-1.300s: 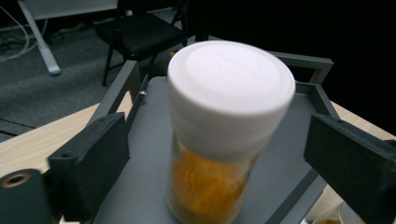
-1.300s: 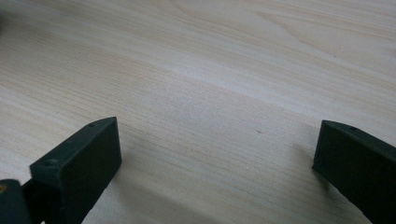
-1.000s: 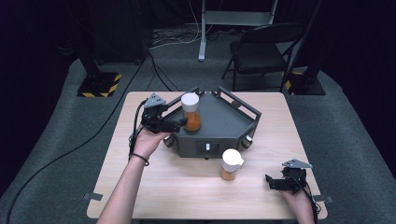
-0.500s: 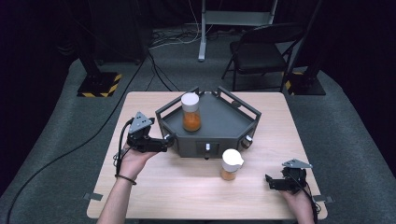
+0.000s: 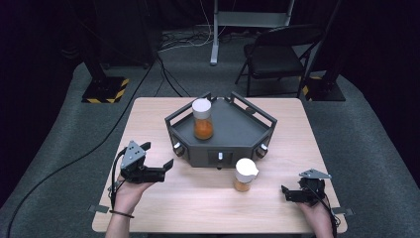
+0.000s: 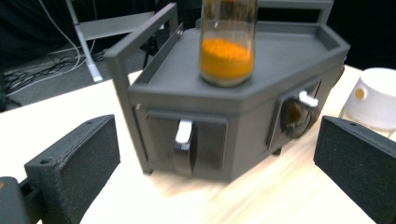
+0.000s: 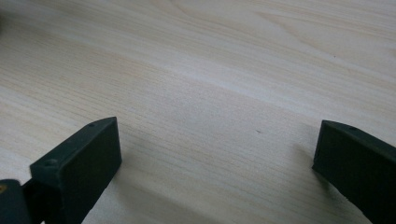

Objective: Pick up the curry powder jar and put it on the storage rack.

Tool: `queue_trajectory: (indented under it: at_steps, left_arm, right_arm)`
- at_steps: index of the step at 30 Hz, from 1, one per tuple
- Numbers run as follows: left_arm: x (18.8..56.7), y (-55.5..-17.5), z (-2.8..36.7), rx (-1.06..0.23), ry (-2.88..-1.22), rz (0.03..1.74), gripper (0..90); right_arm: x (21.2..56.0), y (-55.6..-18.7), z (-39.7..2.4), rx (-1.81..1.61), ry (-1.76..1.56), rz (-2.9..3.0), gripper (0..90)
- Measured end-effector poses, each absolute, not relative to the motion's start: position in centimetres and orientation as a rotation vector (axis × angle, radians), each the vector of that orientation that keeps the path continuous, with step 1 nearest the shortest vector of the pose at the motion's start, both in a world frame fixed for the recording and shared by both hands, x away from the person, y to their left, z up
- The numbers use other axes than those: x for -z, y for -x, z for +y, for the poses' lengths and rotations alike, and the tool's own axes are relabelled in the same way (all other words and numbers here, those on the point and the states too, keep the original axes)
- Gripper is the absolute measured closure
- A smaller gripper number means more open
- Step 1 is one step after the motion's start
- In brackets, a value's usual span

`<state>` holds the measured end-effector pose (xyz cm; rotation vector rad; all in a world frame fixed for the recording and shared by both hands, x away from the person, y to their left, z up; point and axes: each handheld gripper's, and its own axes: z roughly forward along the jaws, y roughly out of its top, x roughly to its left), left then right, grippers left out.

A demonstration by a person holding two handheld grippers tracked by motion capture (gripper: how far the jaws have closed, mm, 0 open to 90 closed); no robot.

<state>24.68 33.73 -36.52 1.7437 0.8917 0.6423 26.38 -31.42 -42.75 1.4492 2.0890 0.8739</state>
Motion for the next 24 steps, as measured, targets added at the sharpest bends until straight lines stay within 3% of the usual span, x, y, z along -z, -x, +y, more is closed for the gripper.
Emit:
queue_trajectory:
  at_steps: [12, 24]
  left_arm:
    - [40.7, -22.6, 35.2, -0.633, -1.757, 0.972, 0.1]
    - [44.3, -24.5, 36.2, -0.547, -1.783, 1.061, 0.1]
  right_arm:
    - [42.8, -26.4, -31.4, -0.874, -1.45, 2.088, 0.0]
    - [42.7, -26.4, -31.4, -0.873, -1.45, 2.089, 0.0]
